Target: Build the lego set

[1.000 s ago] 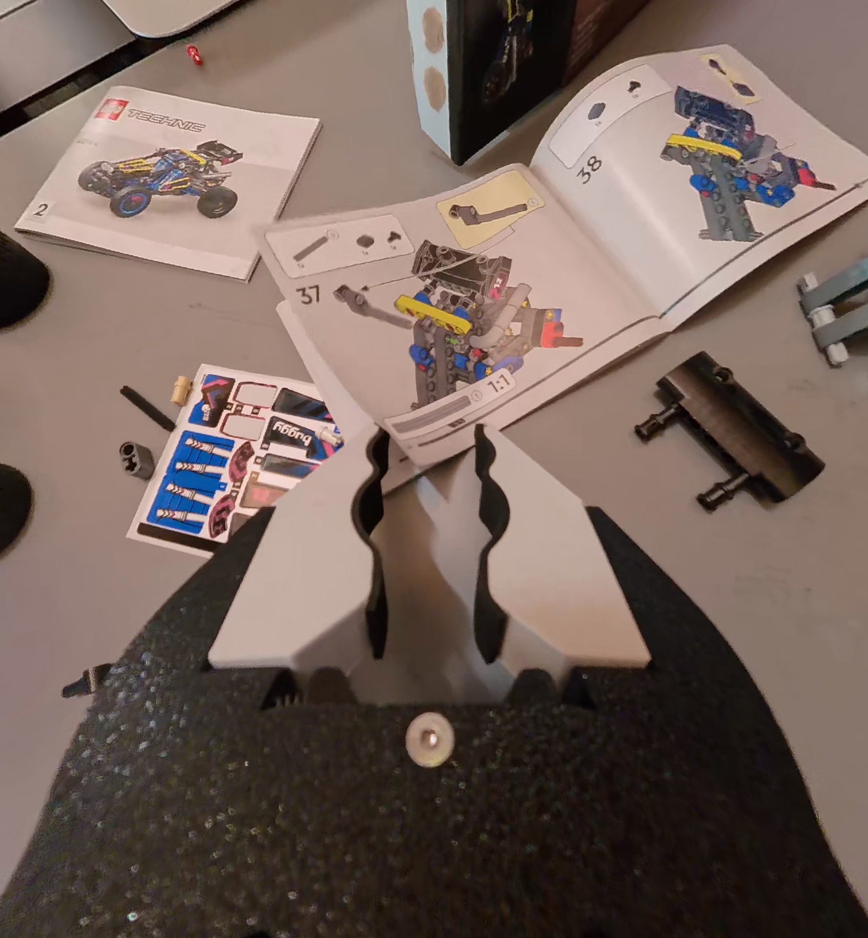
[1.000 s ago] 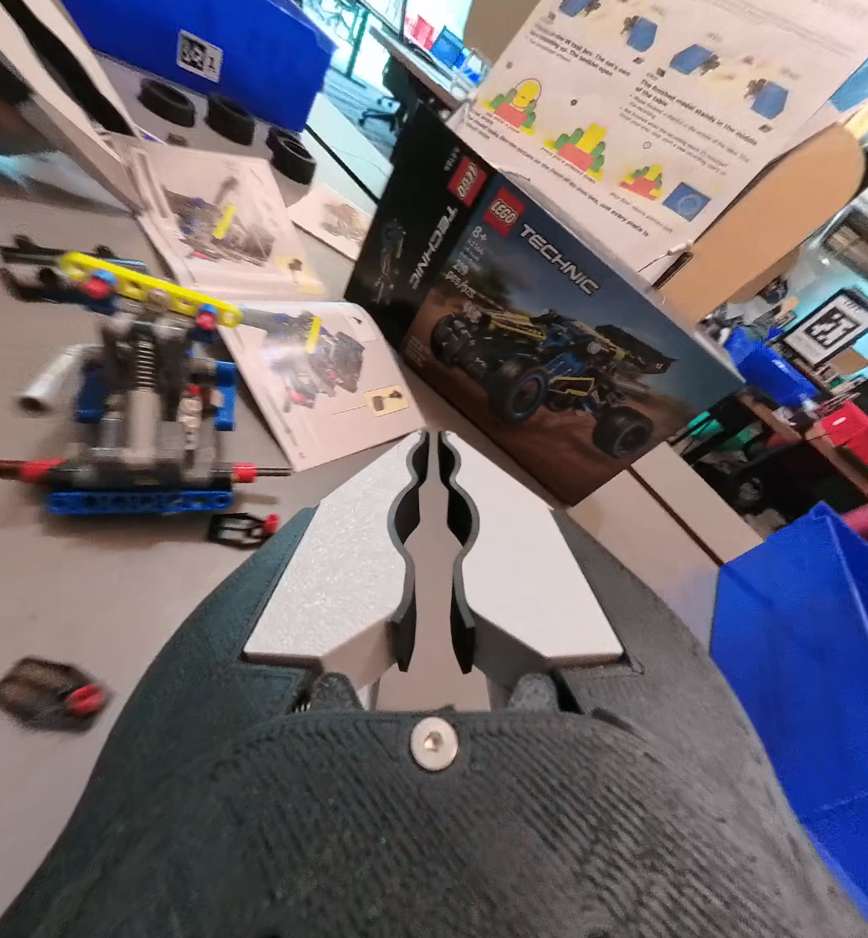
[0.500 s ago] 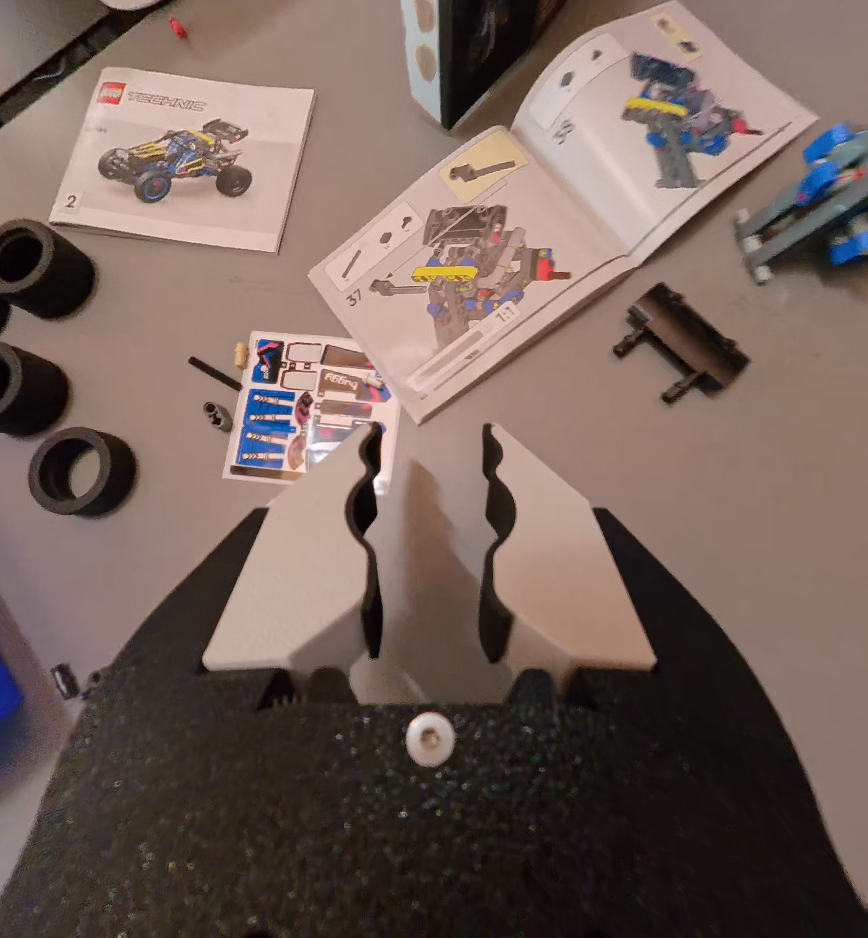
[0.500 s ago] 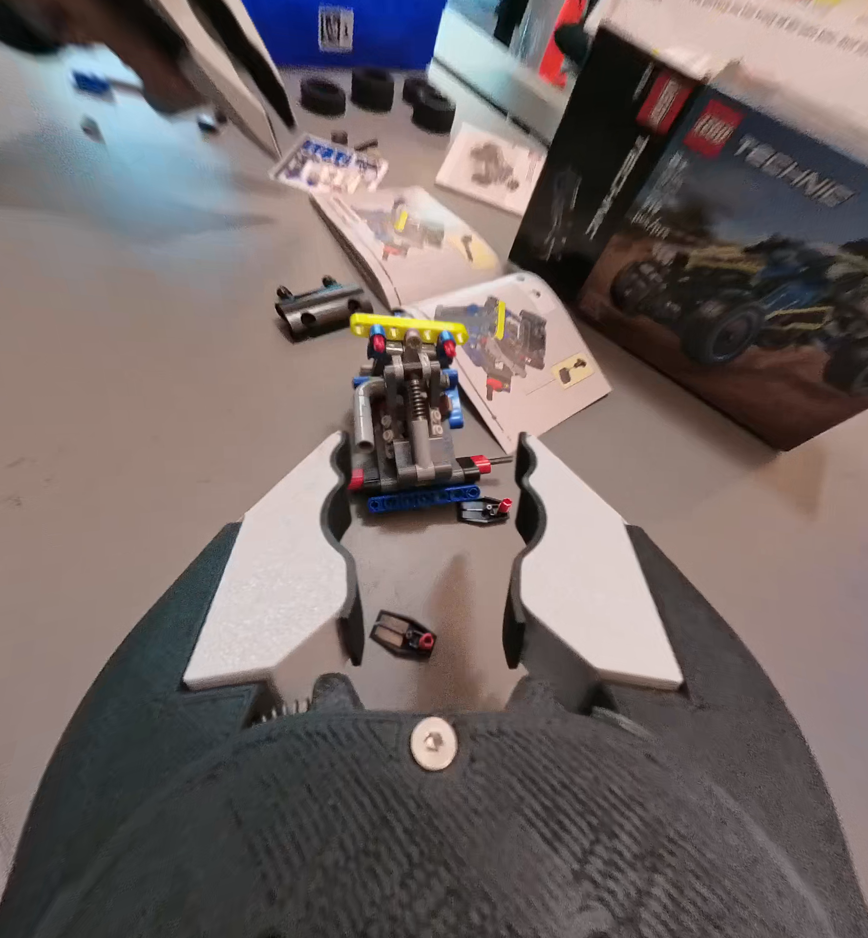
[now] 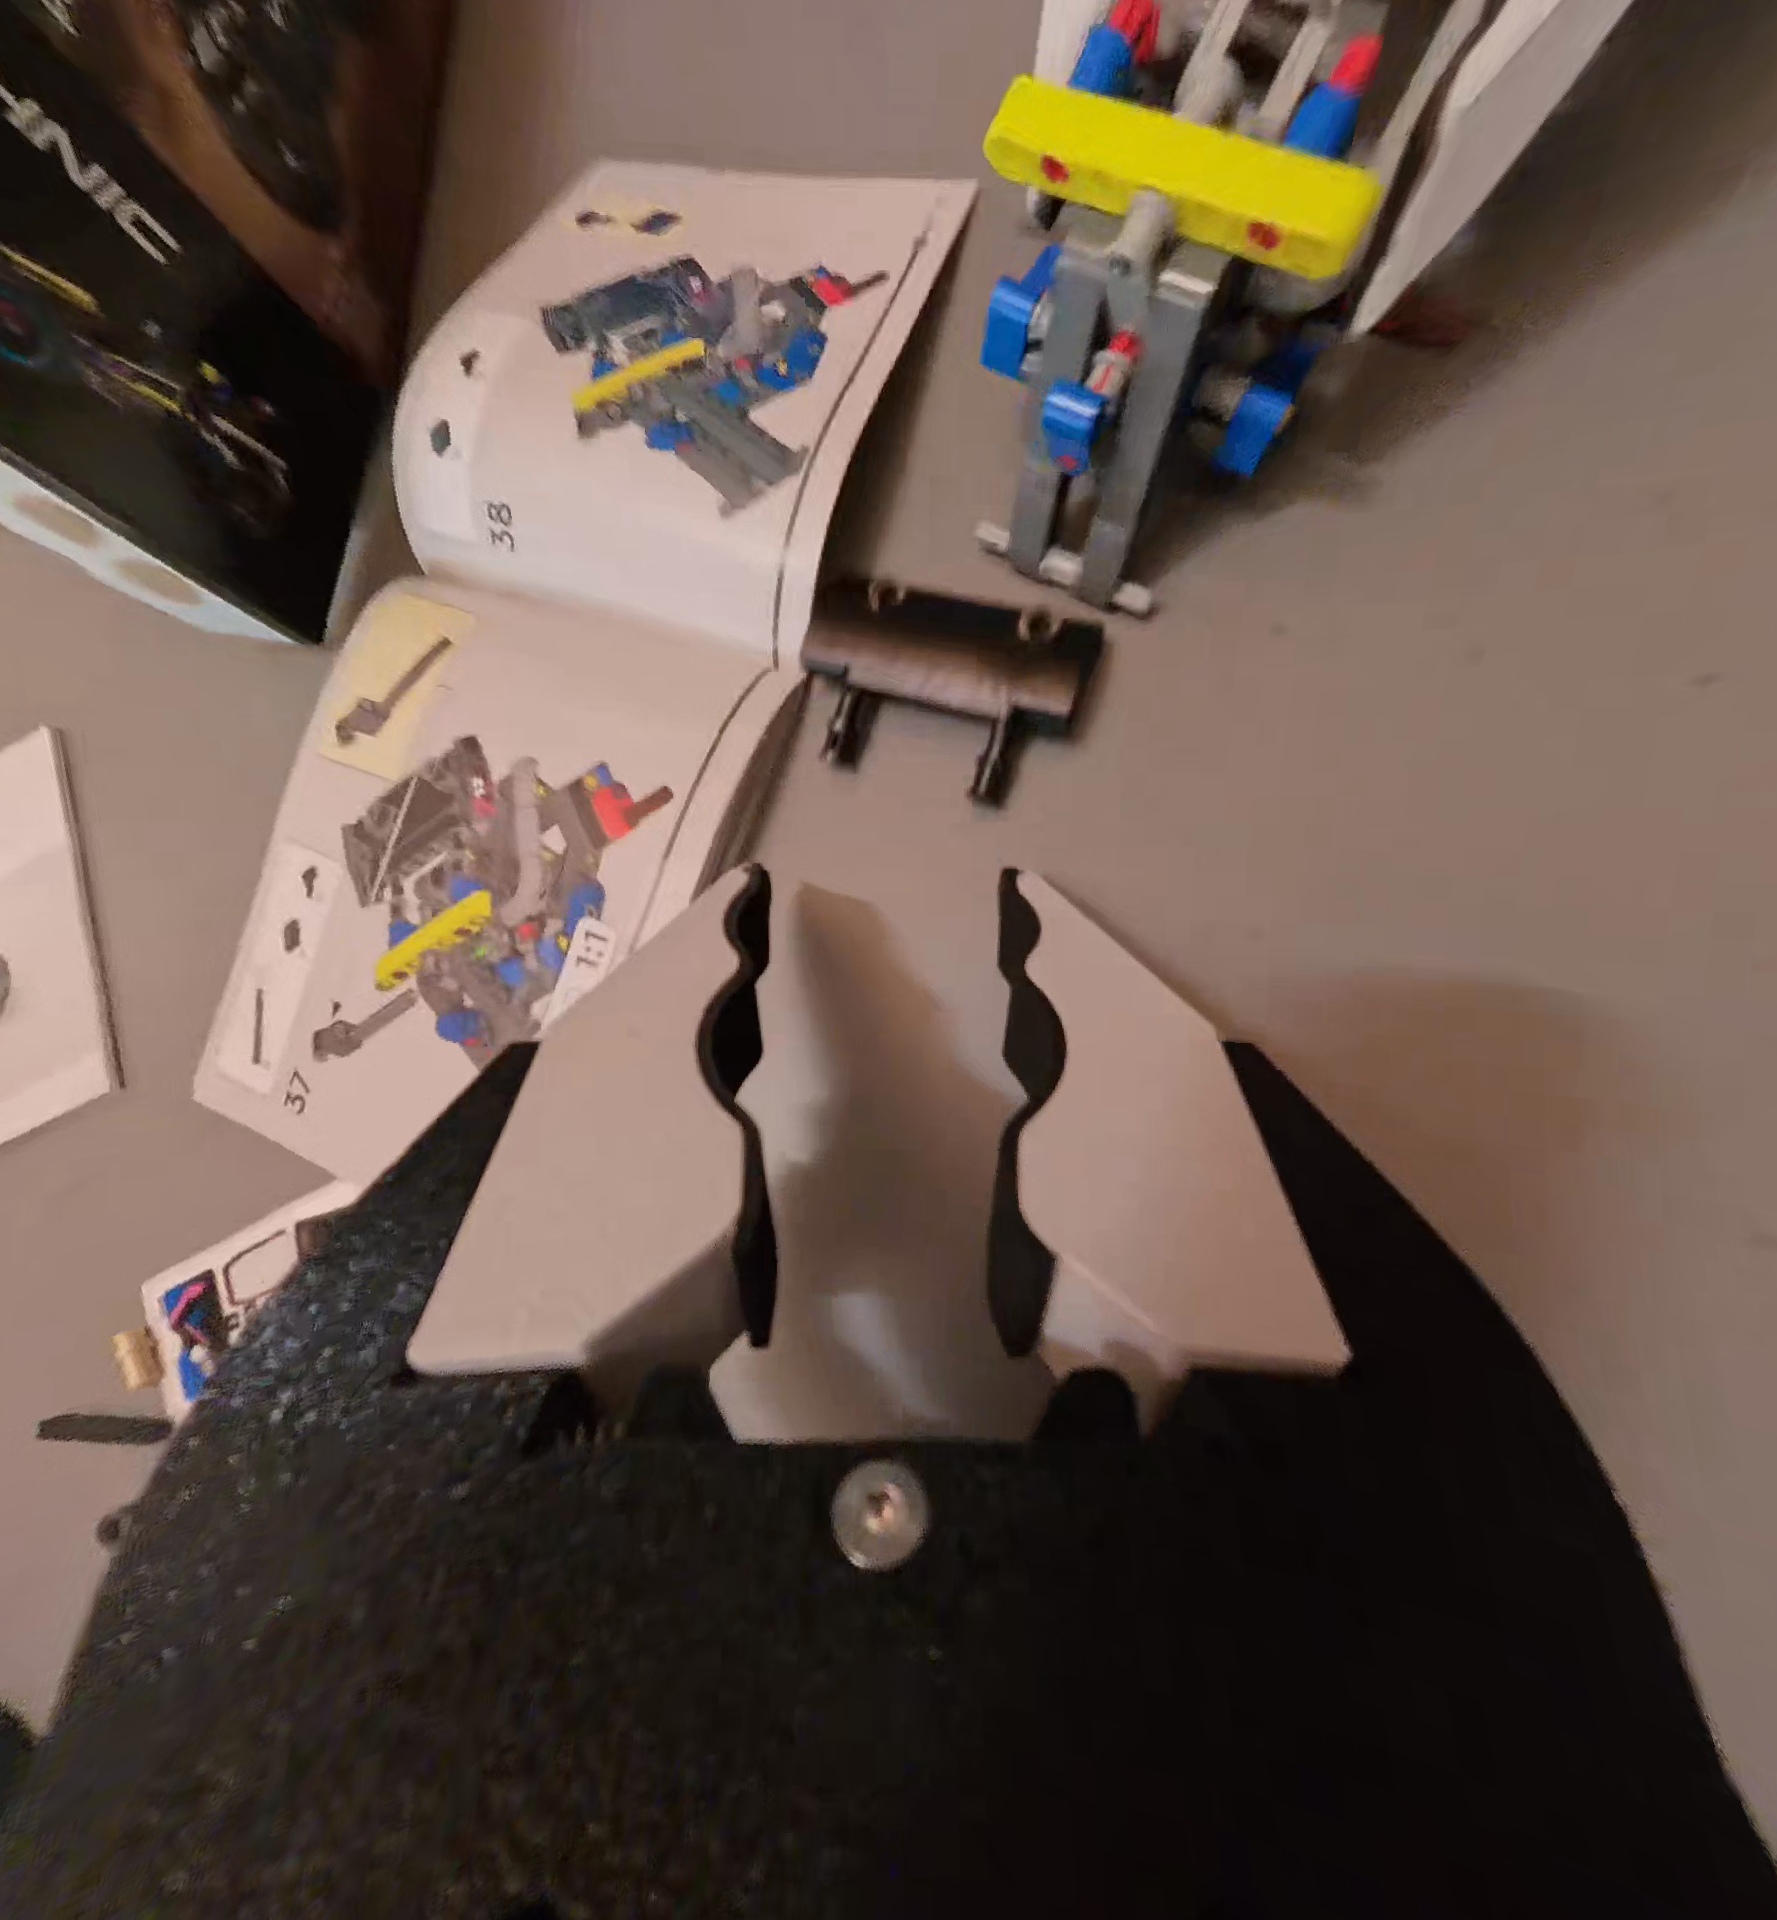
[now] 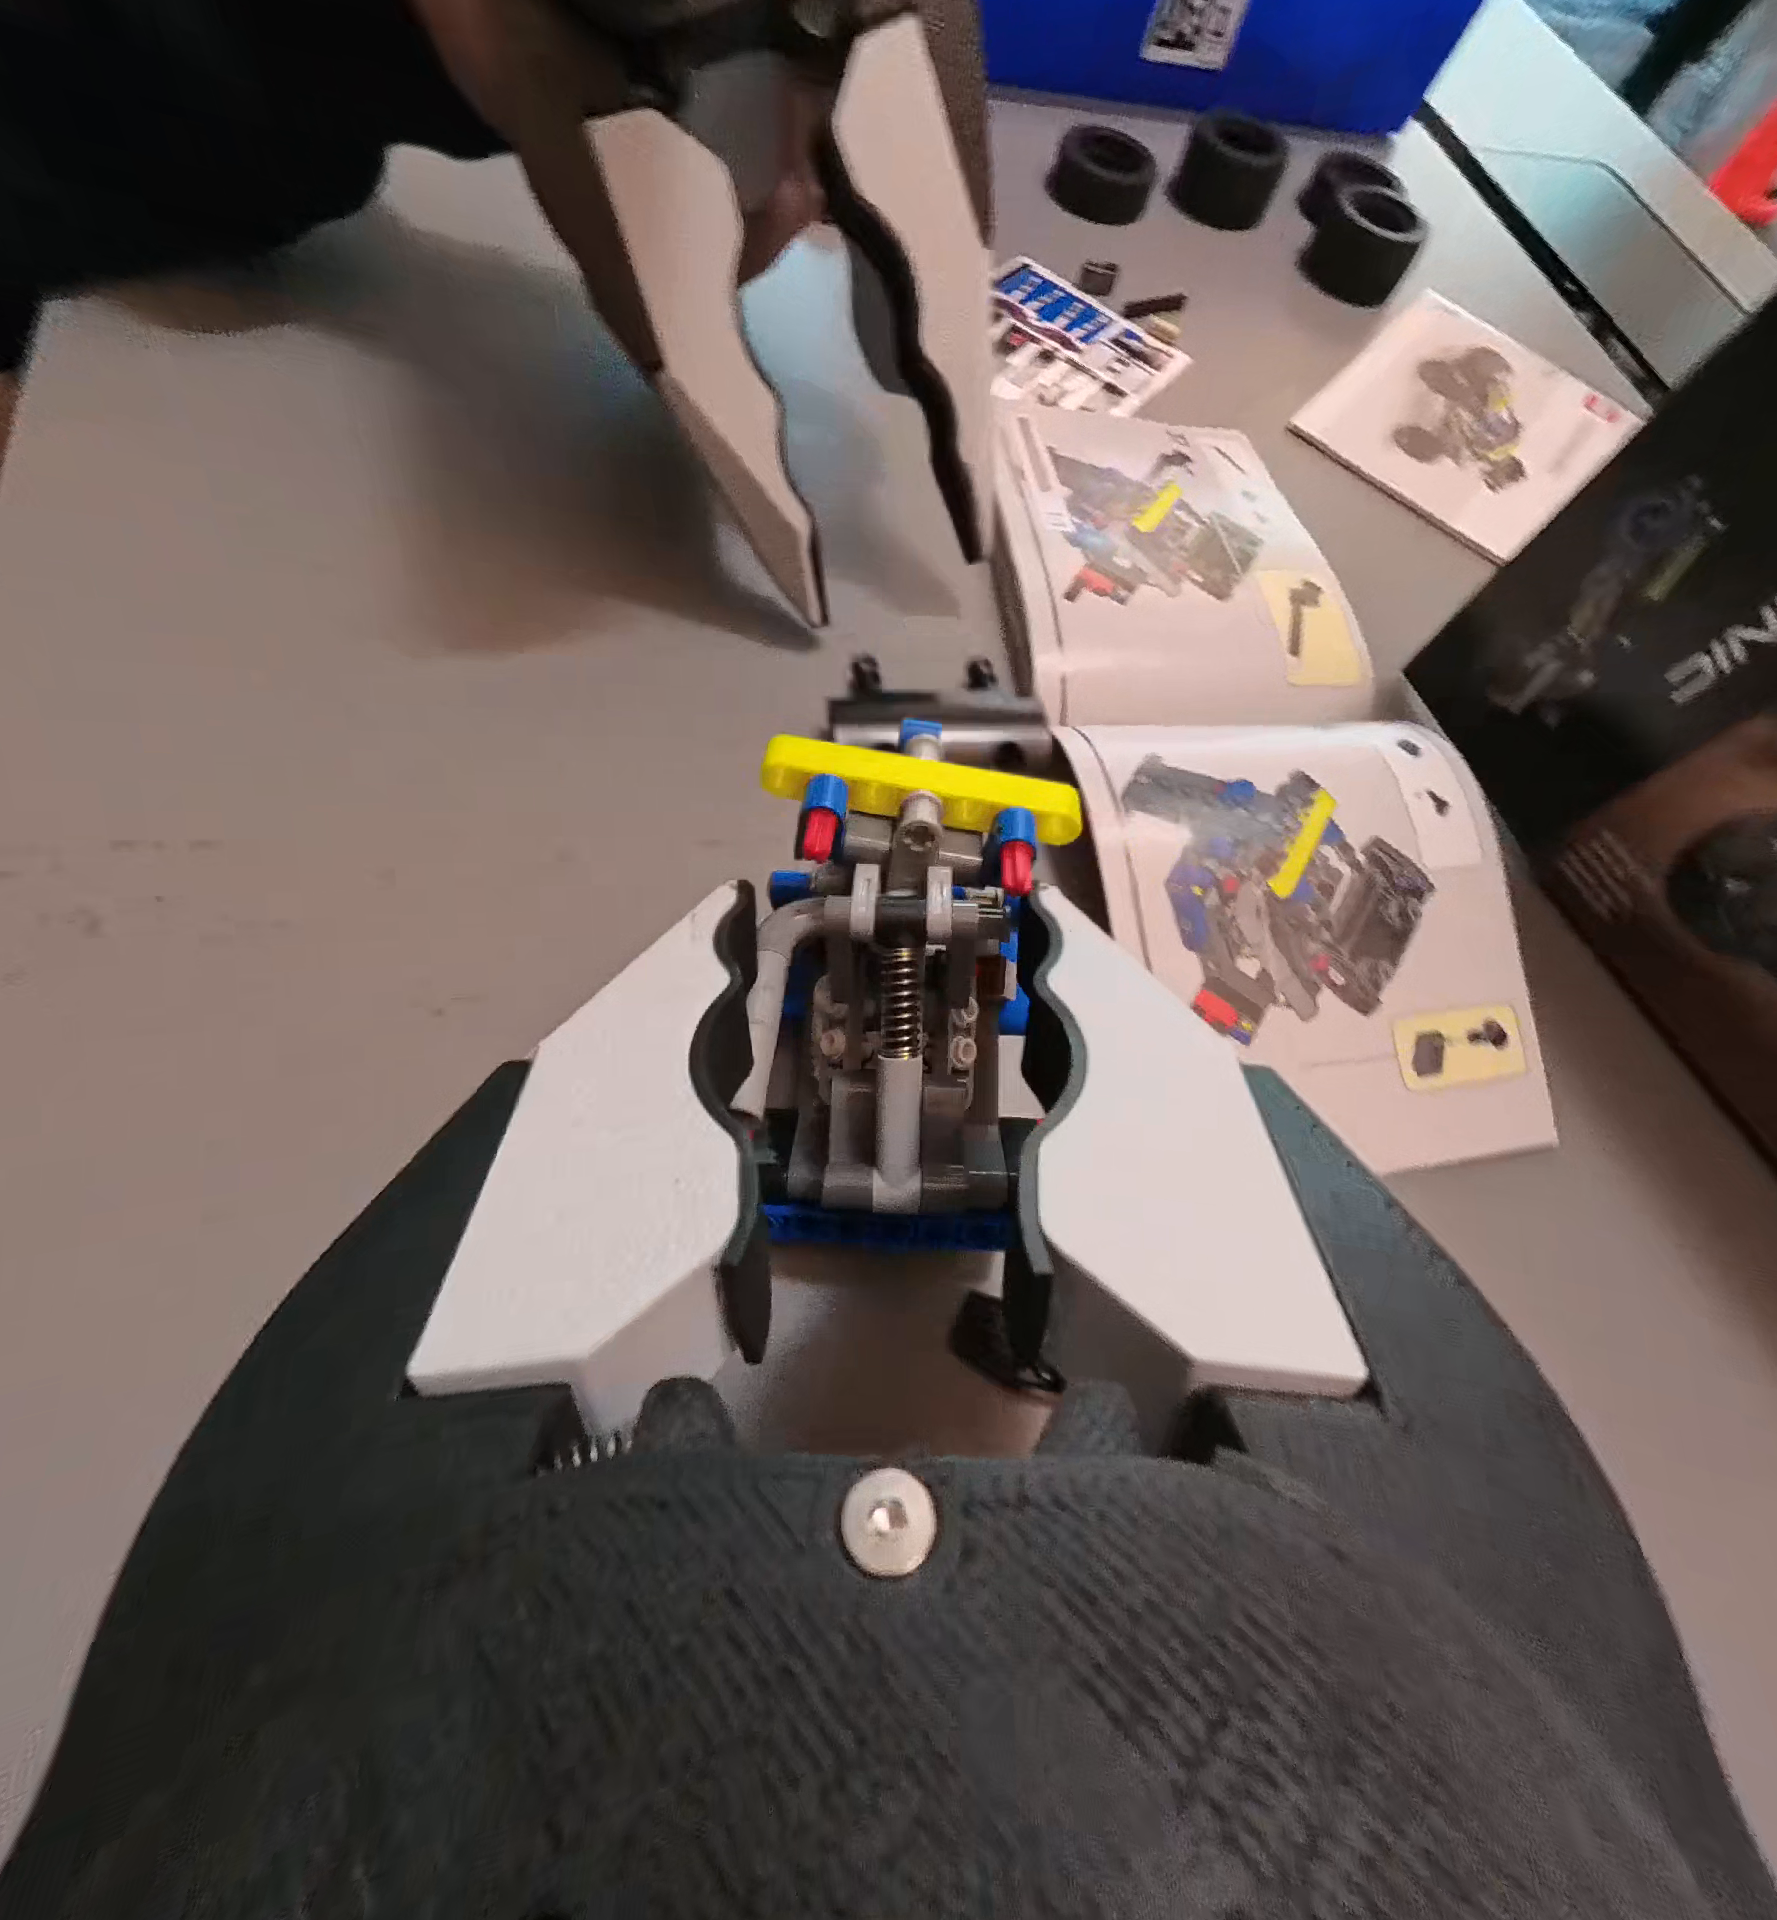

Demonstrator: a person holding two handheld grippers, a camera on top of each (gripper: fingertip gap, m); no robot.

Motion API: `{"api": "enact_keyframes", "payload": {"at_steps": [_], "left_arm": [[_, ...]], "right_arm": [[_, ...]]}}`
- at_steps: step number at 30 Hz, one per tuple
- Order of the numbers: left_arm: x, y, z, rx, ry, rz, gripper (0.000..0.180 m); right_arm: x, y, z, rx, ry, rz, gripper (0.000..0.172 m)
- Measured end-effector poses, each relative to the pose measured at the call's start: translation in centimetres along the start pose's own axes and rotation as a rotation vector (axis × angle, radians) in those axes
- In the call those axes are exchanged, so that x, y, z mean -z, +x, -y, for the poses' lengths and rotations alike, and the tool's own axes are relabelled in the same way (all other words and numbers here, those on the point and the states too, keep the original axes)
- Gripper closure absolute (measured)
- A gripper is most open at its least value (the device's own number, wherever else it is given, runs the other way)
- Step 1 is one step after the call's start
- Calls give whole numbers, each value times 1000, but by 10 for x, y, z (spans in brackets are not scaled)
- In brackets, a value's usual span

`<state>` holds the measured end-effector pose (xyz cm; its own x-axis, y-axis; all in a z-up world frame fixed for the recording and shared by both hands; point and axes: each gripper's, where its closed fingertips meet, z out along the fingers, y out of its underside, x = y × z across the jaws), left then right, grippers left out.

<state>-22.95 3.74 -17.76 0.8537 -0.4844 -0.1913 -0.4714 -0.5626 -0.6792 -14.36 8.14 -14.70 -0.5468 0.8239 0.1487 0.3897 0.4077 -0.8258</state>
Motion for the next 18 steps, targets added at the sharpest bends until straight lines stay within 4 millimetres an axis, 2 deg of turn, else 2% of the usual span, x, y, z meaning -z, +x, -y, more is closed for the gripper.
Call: {"api": "enact_keyframes", "payload": {"at_steps": [2,5,8,11,13,15,16,18], "left_arm": [[-4,-7,-2,-16,-28,43,143],[-2,0,0,-47,-36,3,143],[1,-2,16,-78,22,-18,146],[-15,-14,24,-152,-44,-20,148],[-30,-15,24,-172,-103,-62,149],[-41,-12,30,-147,-100,-98,164],[-43,-7,31,-110,-95,-131,174],[-42,-4,31,-66,-78,-131,174]], "right_arm": [[-2,-6,3,14,19,69,128],[-3,-12,3,32,13,131,132],[-5,-13,3,26,12,137,131],[-5,-19,1,33,-10,138,119],[0,-20,1,33,-20,115,113],[12,-21,6,32,0,81,111],[20,-22,8,29,9,65,111],[37,-20,9,26,18,7,113]]}}
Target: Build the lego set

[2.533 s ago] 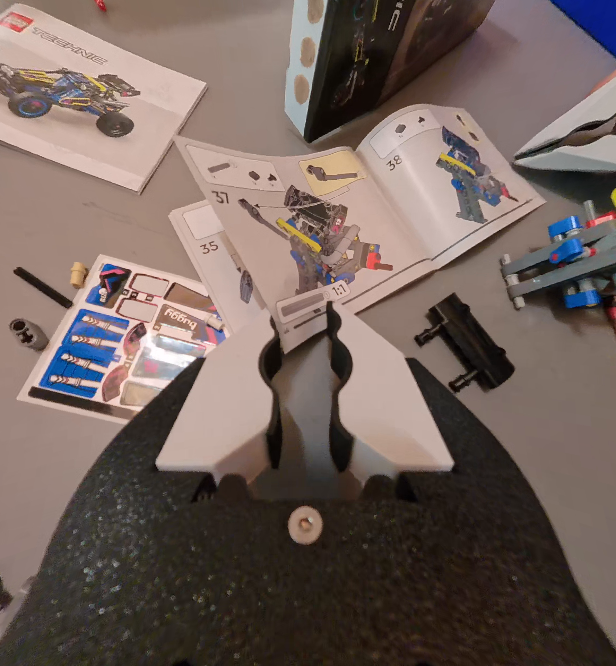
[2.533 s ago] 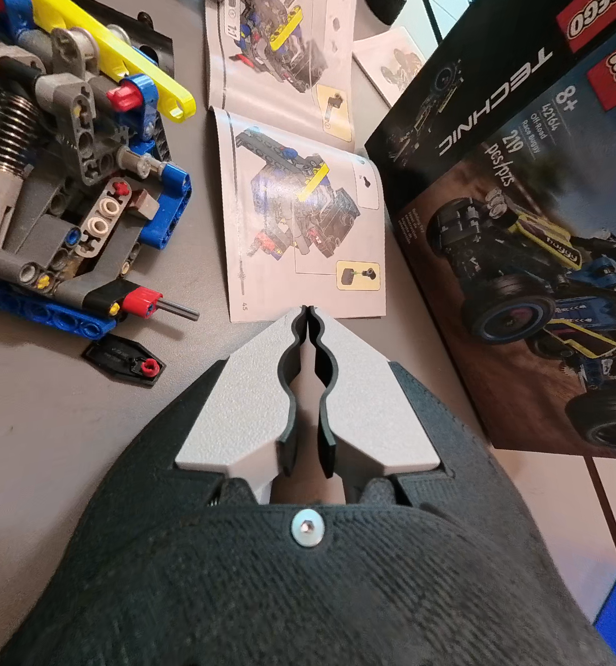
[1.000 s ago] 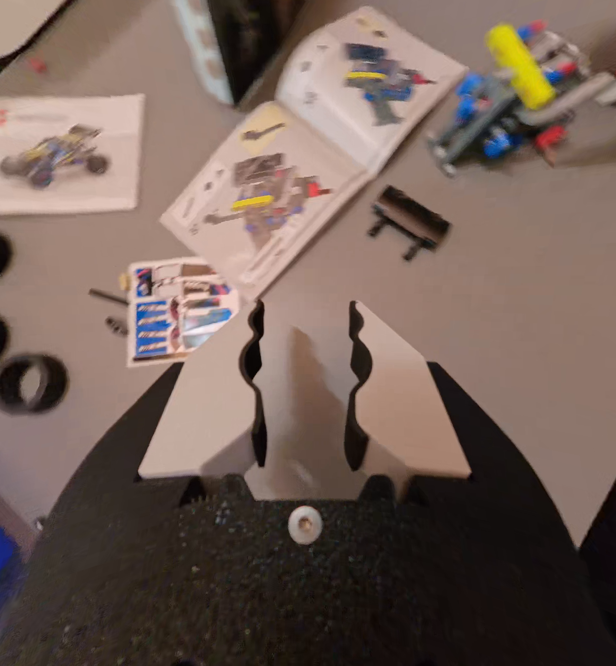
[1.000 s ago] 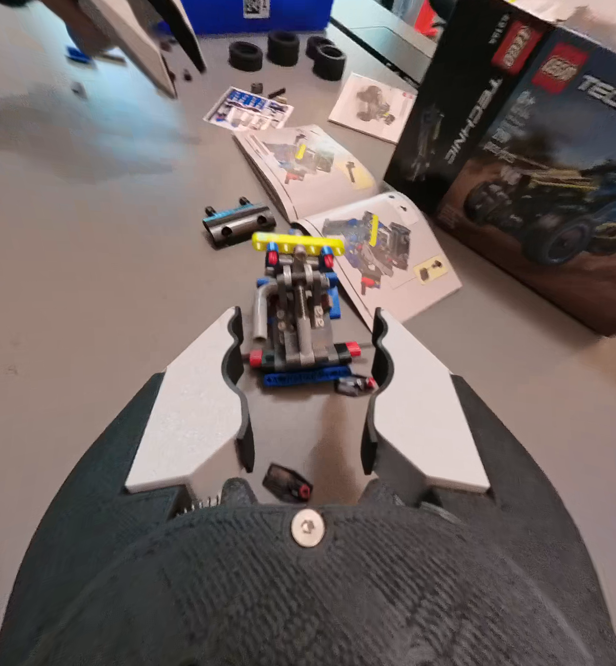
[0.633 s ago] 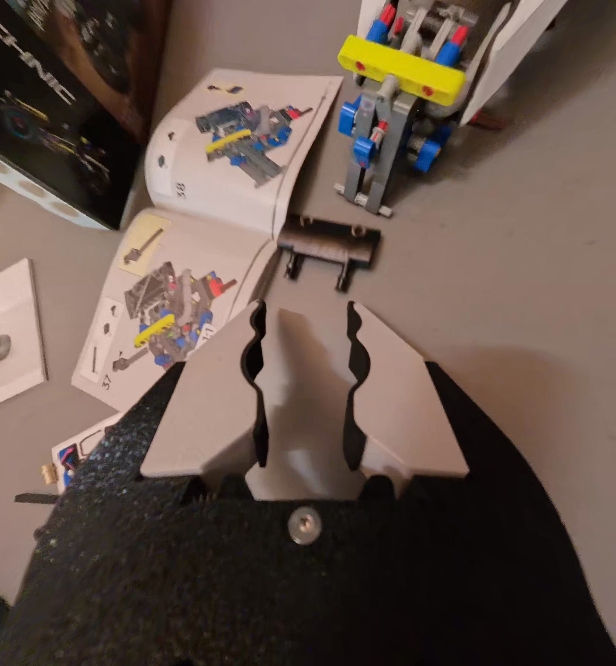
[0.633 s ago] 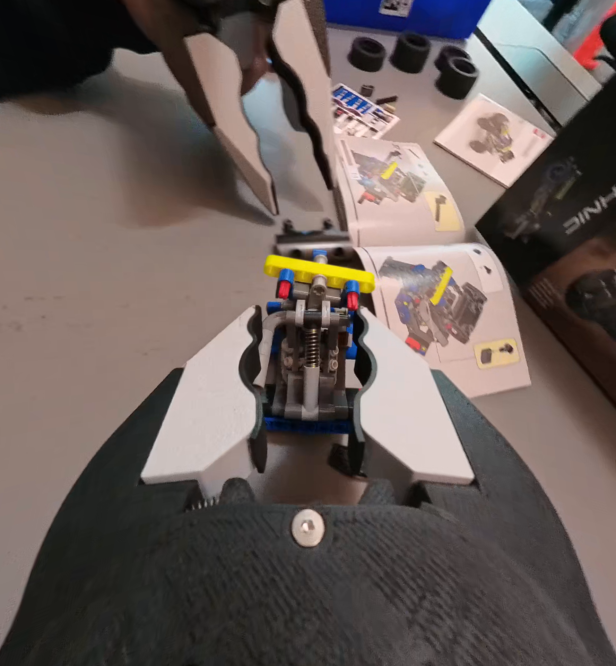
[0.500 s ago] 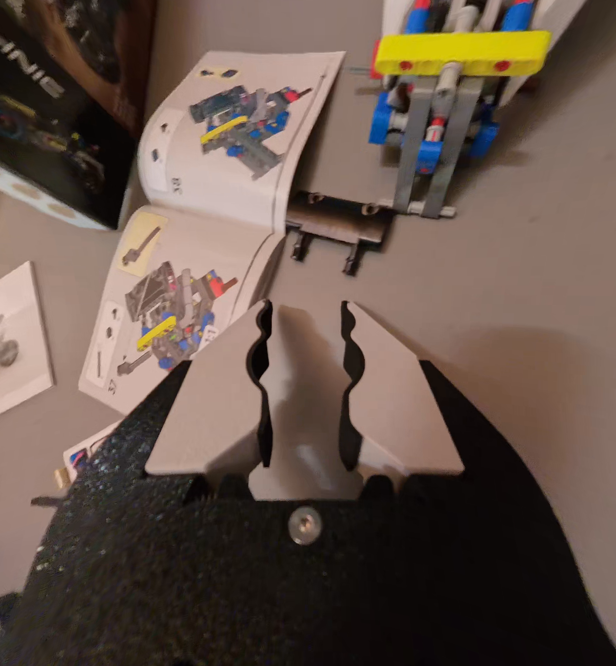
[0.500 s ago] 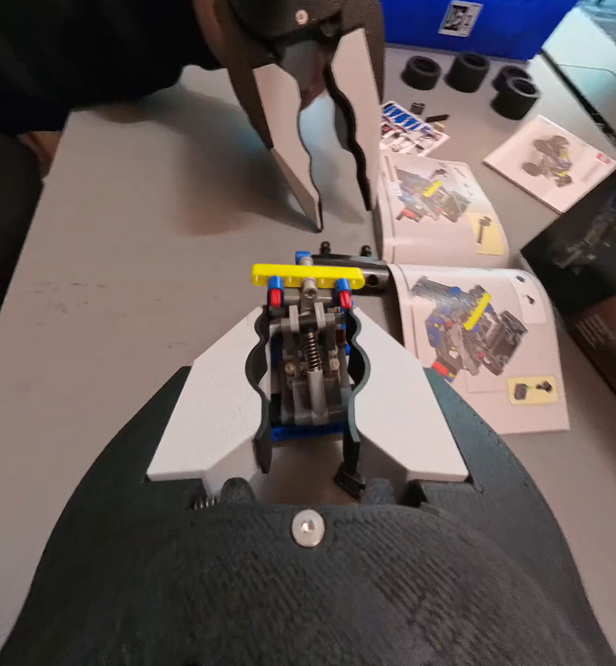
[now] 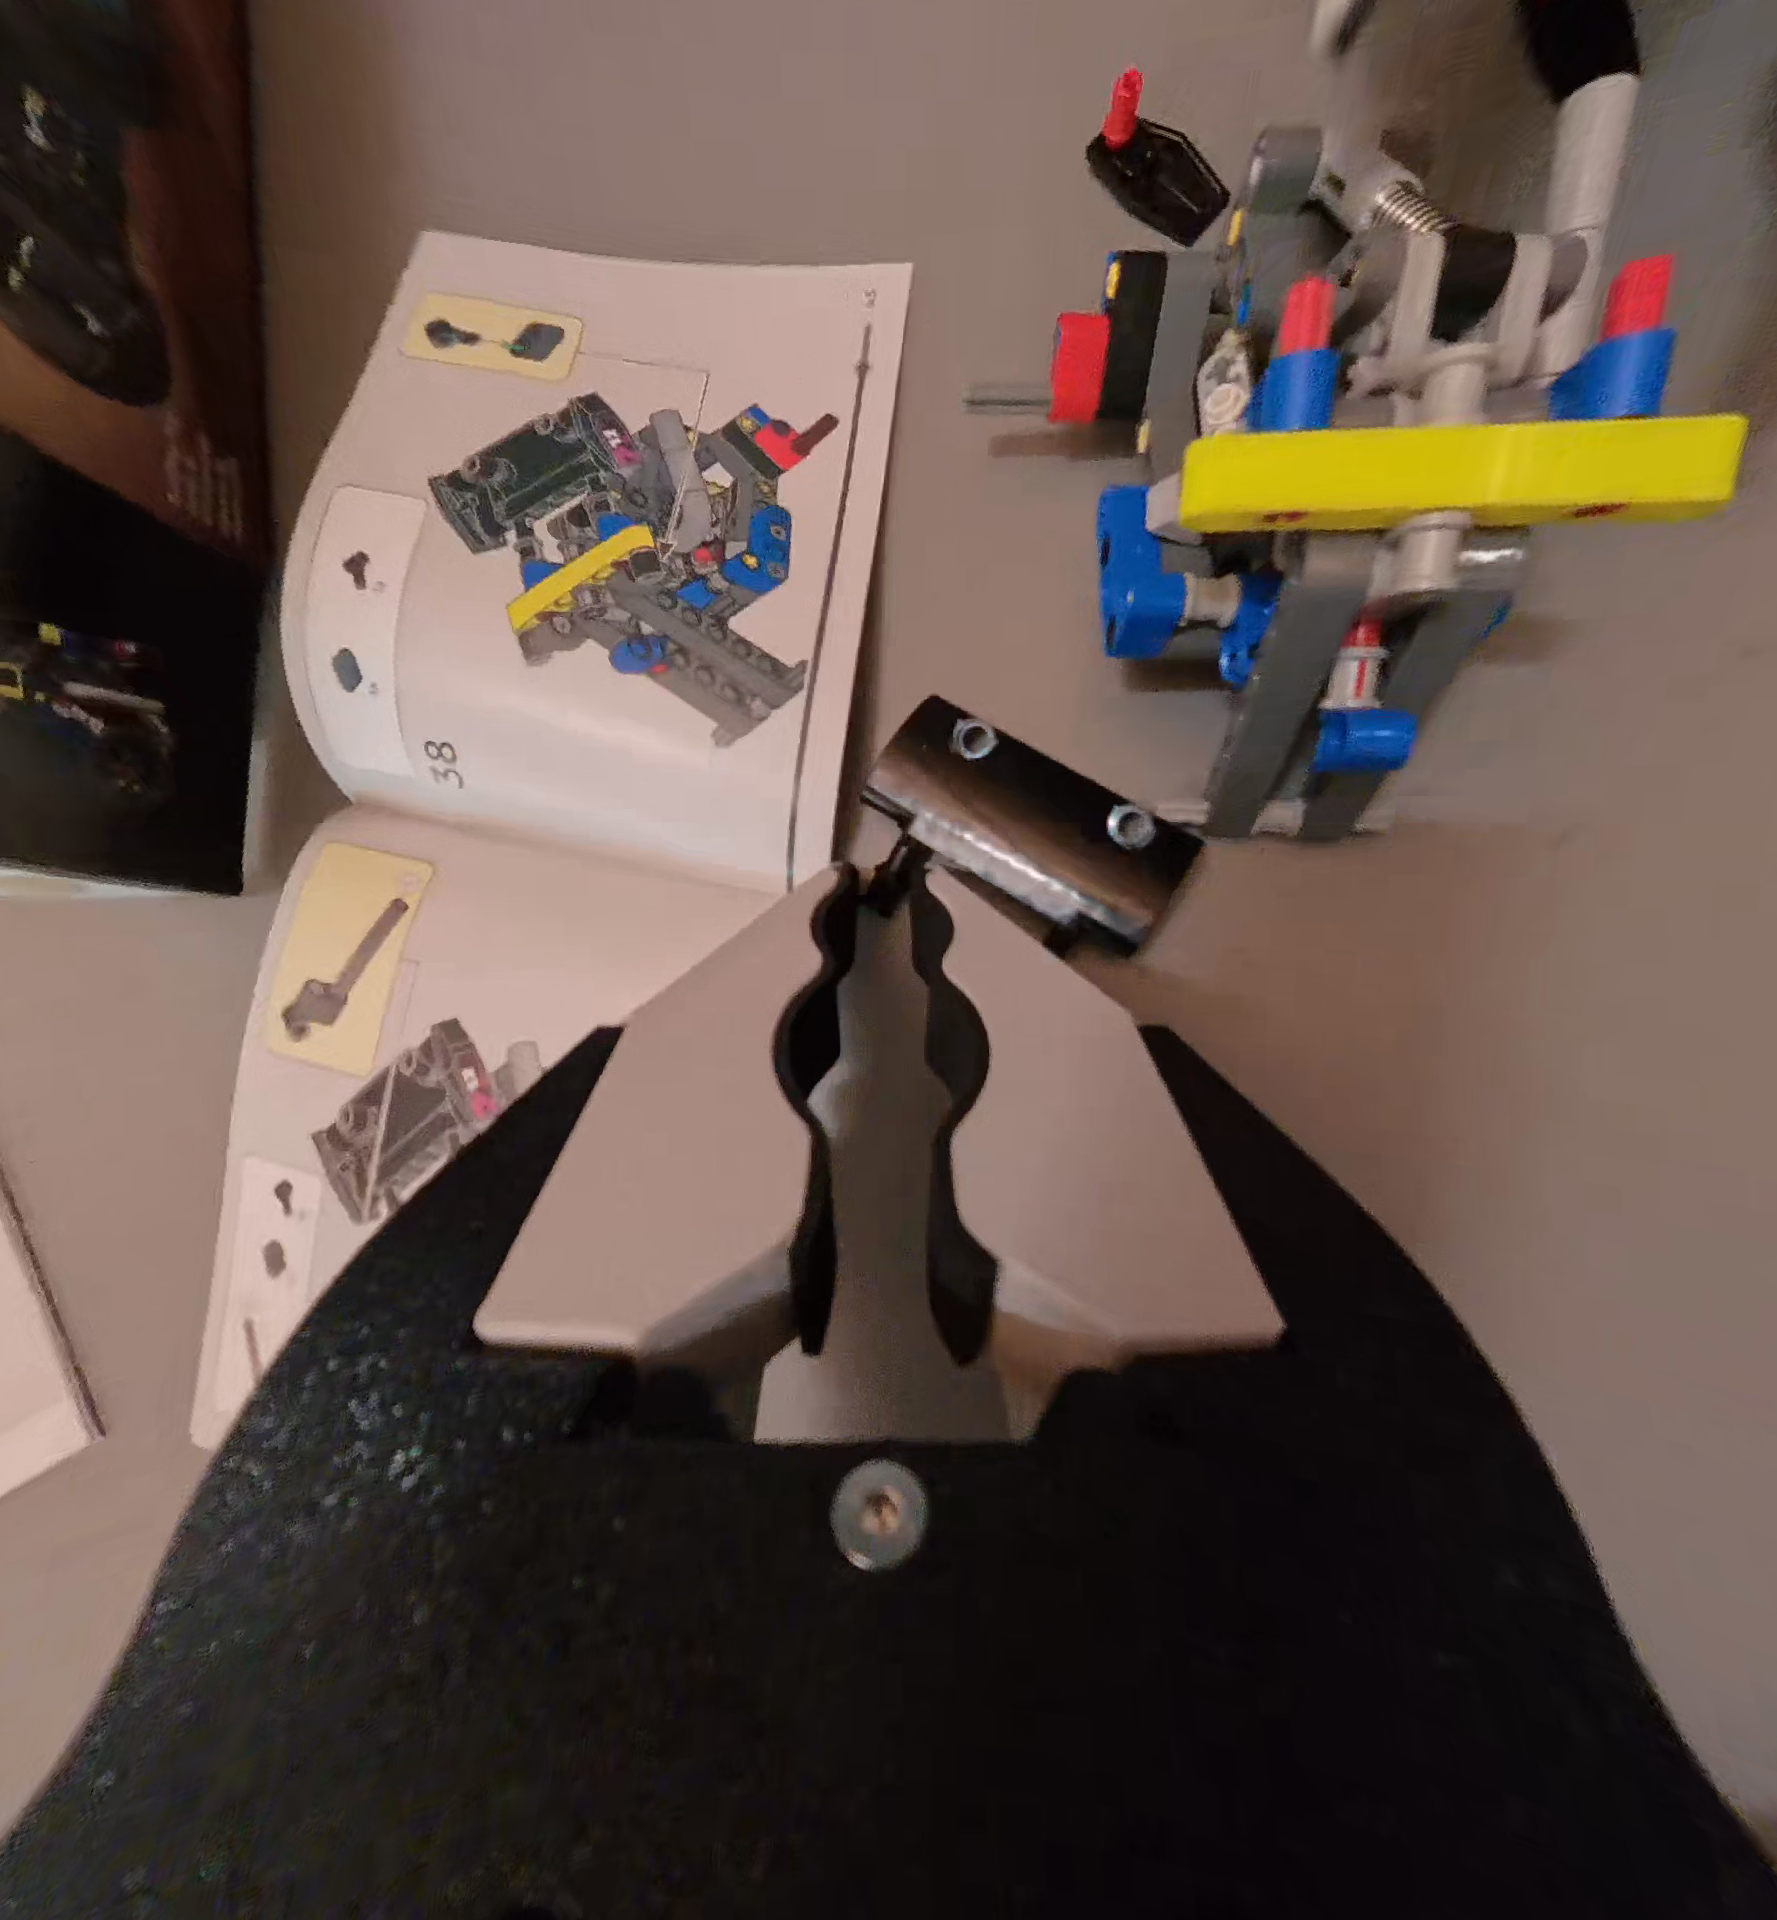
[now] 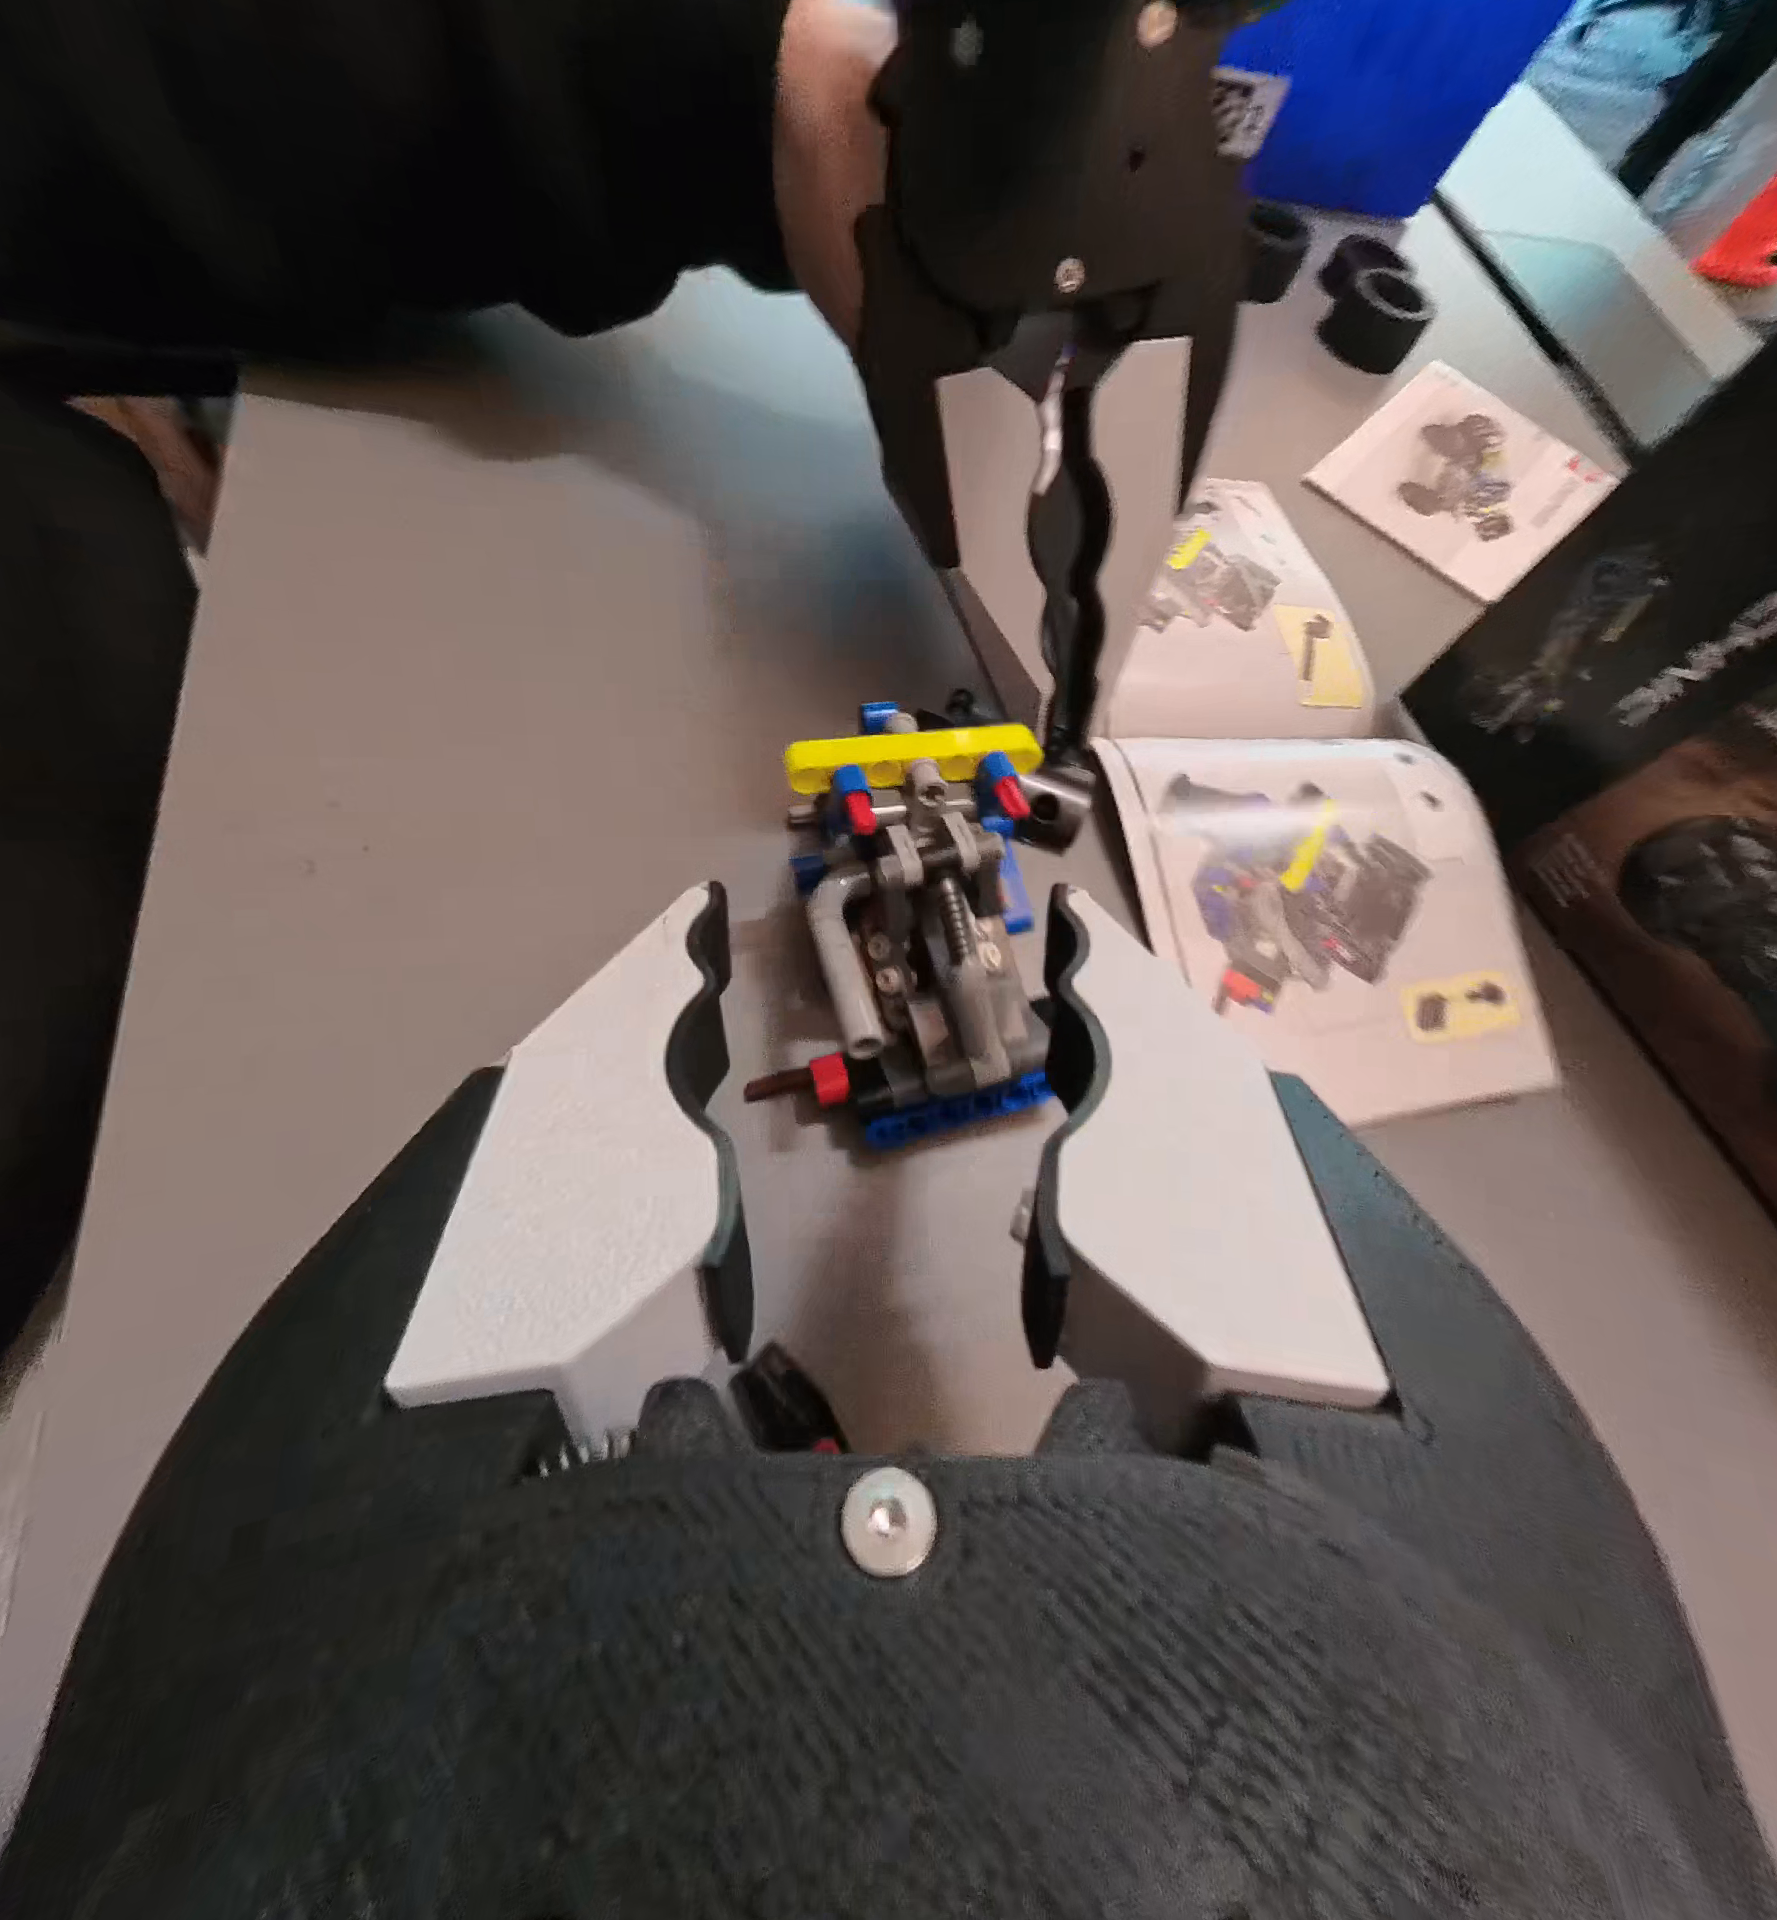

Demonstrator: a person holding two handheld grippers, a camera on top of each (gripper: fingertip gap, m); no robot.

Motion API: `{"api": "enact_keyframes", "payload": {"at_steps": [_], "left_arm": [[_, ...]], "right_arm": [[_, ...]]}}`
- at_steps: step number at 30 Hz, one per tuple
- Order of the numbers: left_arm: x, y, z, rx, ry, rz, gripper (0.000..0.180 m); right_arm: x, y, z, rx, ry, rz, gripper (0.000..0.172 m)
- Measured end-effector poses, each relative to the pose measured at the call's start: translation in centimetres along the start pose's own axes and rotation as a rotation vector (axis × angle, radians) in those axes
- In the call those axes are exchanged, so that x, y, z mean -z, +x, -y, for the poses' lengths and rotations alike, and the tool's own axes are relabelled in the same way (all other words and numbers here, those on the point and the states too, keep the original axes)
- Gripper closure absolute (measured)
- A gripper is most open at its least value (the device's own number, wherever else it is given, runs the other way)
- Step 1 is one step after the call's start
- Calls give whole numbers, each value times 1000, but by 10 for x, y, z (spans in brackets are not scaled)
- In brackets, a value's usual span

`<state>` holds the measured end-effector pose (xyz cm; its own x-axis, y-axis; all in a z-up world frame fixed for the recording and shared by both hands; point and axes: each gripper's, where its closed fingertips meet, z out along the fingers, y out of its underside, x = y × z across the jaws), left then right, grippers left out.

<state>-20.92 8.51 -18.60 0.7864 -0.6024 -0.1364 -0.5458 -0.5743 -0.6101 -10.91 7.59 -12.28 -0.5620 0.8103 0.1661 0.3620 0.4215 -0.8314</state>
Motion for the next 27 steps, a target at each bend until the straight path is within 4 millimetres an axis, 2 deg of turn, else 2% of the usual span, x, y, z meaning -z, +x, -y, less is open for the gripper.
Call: {"api": "enact_keyframes", "payload": {"at_steps": [3,6,10,13,15,17,20,23,25,27], "left_arm": [[8,3,-9,32,36,34,174],[26,4,-25,116,92,60,176],[79,9,-36,245,296,63,177],[131,21,-30,325,563,11,176],[161,30,-26,343,720,-6,176],[178,38,-25,322,803,5,177],[187,42,-23,298,804,31,177],[190,49,-14,278,779,44,177],[186,54,-6,252,726,63,177],[178,59,5,223,660,89,176]], "right_arm": [[19,4,-4,7,-7,-89,118],[30,3,-6,20,-4,-147,121],[37,-1,9,48,54,-193,123],[39,2,20,53,96,-239,126],[35,0,33,37,137,-240,125],[28,-5,54,20,182,-227,117],[15,-12,89,1,237,-210,107],[-1,-28,114,-6,253,-157,99],[-14,-38,121,19,240,-144,97],[-26,-43,119,18,192,-141,93]]}}
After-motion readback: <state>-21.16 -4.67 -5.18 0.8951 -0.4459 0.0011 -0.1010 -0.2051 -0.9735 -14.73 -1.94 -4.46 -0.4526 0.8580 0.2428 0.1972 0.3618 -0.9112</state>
